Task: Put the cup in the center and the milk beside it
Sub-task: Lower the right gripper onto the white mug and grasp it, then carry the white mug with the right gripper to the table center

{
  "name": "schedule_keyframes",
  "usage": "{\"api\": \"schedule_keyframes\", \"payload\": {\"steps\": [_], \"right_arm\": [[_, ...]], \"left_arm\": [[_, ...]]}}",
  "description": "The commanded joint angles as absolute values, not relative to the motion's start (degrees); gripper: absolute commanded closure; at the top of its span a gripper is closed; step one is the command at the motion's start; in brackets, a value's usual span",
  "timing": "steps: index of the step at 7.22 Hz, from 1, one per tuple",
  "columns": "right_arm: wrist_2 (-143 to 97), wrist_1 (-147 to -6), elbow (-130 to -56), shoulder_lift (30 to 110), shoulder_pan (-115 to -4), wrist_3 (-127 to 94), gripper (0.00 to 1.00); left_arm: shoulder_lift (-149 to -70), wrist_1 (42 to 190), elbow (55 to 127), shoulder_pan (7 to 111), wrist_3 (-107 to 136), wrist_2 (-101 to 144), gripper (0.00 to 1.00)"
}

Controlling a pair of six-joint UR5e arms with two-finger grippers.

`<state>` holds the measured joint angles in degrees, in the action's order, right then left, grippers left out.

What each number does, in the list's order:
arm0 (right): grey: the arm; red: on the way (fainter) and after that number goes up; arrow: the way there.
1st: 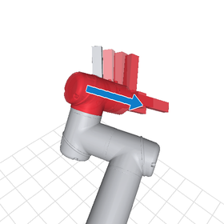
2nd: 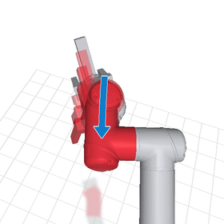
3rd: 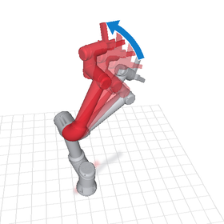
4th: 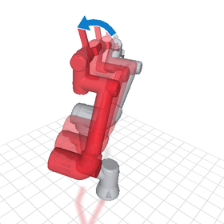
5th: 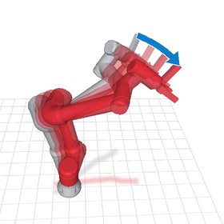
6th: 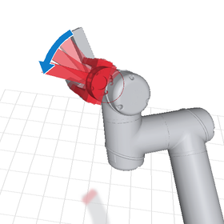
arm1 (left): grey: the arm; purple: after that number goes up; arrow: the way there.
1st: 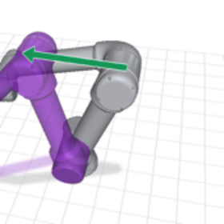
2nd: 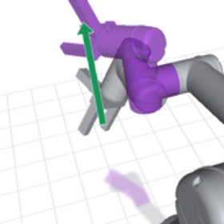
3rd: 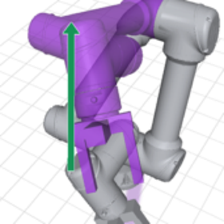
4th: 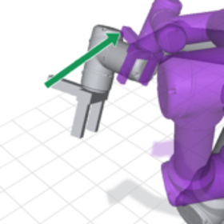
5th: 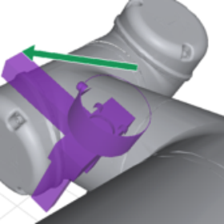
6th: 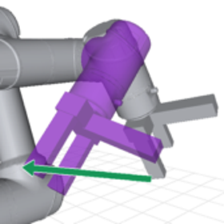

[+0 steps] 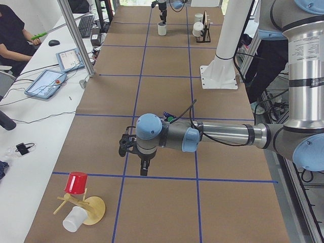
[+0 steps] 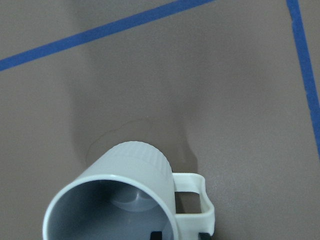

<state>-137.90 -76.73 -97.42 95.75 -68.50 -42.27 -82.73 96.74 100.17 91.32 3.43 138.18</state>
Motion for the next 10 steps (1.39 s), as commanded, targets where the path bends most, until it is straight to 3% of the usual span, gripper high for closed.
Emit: {"api": "schedule_keyframes", "payload": {"steps": [1,3,5,8,10], "right_arm": [[-138.0,-76.7,-100.6,96.4,-68.8,-42.4,1.0],[-139.1,-77.6,-108.8,96.9,-70.9,-45.2,1.0],[-139.2,-77.7,-110.1,89.2,-68.8,-54.5,1.0],[-130.8,-80.0,-105.8,68.1,-51.7,-75.2,1.0],[-126.8,-81.3,-99.8,58.5,-46.3,-80.8,1.0]], "left_arm": [[-82.7,96.7,100.4,91.3,3.4,138.8,0.01],[-82.8,96.6,100.5,91.3,3.4,138.8,0.01],[-82.8,96.7,99.9,91.3,3.4,138.8,0.01],[-82.8,96.7,99.5,91.3,3.4,138.8,0.01],[-82.8,96.6,99.2,91.3,3.3,138.8,0.01]]}}
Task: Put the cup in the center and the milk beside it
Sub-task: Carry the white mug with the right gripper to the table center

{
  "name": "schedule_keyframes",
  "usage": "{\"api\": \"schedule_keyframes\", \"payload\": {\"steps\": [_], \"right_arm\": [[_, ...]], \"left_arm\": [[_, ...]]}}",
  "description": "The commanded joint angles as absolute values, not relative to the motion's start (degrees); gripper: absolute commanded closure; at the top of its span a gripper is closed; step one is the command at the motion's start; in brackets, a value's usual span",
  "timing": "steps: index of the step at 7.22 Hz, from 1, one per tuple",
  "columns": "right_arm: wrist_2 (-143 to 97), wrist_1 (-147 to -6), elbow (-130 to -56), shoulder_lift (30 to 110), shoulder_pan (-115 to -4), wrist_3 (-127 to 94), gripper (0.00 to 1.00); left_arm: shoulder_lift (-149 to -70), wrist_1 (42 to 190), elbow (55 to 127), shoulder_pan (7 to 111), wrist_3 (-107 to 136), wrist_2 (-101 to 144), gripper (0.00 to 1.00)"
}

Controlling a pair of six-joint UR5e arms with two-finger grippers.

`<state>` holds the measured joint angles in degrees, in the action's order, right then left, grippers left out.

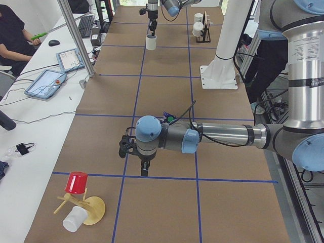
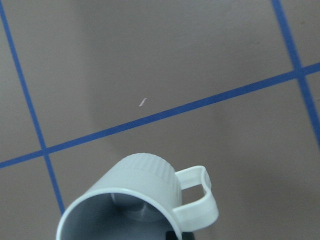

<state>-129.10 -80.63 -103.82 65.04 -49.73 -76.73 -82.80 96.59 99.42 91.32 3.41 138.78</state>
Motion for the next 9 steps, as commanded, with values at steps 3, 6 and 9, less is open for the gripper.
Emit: {"api": "schedule_keyframes", "payload": {"steps": [3,6,9], "right_arm": [[-124.0,-81.2,-88.2,49.1,-43.2,-83.1,1.0],[-122.1,-81.2,-86.4,47.1,-41.3,-83.1,1.0],[-120.0,-80.8,-83.7,45.6,-40.2,-83.0,1.0]], "left_arm": [[-82.9,96.5,99.0,91.3,3.3,138.8,0.01],[-83.5,96.5,97.8,91.3,3.3,138.8,0.01],[-83.8,96.5,97.6,91.3,3.3,138.8,0.01]]}}
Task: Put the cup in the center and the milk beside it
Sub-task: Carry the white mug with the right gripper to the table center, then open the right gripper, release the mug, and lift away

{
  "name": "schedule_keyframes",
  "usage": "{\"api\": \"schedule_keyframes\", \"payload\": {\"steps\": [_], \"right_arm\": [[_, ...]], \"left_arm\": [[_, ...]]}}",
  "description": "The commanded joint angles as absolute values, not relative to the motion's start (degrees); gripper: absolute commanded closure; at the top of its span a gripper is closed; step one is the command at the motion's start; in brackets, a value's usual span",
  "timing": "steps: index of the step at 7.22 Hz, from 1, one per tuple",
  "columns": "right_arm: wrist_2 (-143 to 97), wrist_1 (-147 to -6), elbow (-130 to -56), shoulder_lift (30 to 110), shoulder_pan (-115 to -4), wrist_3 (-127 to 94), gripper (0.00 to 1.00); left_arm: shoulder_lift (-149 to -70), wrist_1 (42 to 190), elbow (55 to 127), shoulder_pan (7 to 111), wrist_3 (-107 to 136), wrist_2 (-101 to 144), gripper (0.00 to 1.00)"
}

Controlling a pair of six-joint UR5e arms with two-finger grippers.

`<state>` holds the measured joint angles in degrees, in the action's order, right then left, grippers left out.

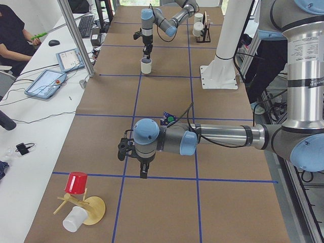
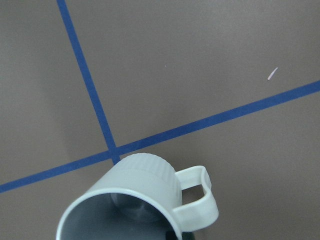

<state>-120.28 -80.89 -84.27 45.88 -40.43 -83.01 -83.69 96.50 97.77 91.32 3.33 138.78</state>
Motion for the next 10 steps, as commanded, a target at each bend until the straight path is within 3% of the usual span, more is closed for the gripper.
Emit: {"api": "schedule_keyframes", "payload": {"steps": [1,2,5,7,10], "right_arm": [[-120.0,-80.8,-83.7,45.6,-40.2,-83.0,0.72],[-120.0,-80.7,-83.7,45.5,-40.2,-83.0,0.01],[-121.3,-81.0,-86.8,45.5,-42.1,-83.5,0.0],[-127.2,-81.3,-90.3,48.6,-47.2,-83.2,0.0],[-128.0,-81.4,-96.7,56.2,-50.0,-82.4,0.0]], "left_arm": [[-83.8,96.5,97.6,91.3,3.3,138.9,0.01],[-83.8,96.5,97.6,91.3,3.3,138.9,0.01],[-86.1,96.2,100.0,91.3,12.4,140.7,0.01],[-86.5,95.5,106.4,89.6,22.3,143.3,0.02],[-86.3,95.8,119.2,78.1,28.6,141.9,0.02]]}}
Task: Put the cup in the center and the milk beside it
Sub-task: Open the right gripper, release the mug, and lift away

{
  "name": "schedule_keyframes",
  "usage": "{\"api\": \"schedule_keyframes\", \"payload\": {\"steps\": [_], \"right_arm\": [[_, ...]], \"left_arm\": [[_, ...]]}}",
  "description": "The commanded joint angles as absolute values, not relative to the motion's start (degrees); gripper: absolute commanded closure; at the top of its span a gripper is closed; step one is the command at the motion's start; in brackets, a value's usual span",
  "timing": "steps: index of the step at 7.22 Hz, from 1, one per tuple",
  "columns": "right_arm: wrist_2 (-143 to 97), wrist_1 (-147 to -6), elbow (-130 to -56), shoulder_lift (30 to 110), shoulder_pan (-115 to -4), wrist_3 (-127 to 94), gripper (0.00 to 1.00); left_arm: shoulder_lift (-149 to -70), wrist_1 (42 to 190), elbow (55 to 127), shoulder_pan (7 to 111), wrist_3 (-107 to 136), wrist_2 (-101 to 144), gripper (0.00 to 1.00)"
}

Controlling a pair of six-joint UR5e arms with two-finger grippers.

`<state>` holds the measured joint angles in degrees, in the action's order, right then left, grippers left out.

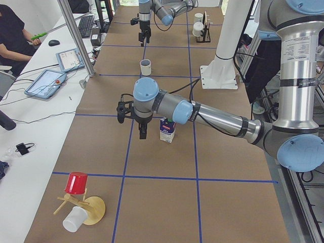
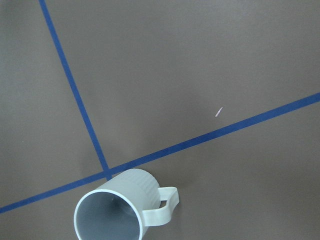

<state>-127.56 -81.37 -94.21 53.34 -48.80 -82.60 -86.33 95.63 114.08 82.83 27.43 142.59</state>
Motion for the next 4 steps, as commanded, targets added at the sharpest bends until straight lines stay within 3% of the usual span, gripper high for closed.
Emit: {"api": "schedule_keyframes", "payload": {"steps": [1,4], "right_arm": [[-128.0,-81.4,-98.1,58.0,-50.9,-82.4,0.0],[-128.1,-81.4,-100.8,64.0,-53.4,-75.9,0.0]], "left_arm": [[-86.2,96.0,121.7,74.6,26.2,137.9,0.02],[-84.5,96.0,124.6,68.6,16.5,126.4,0.02]]}}
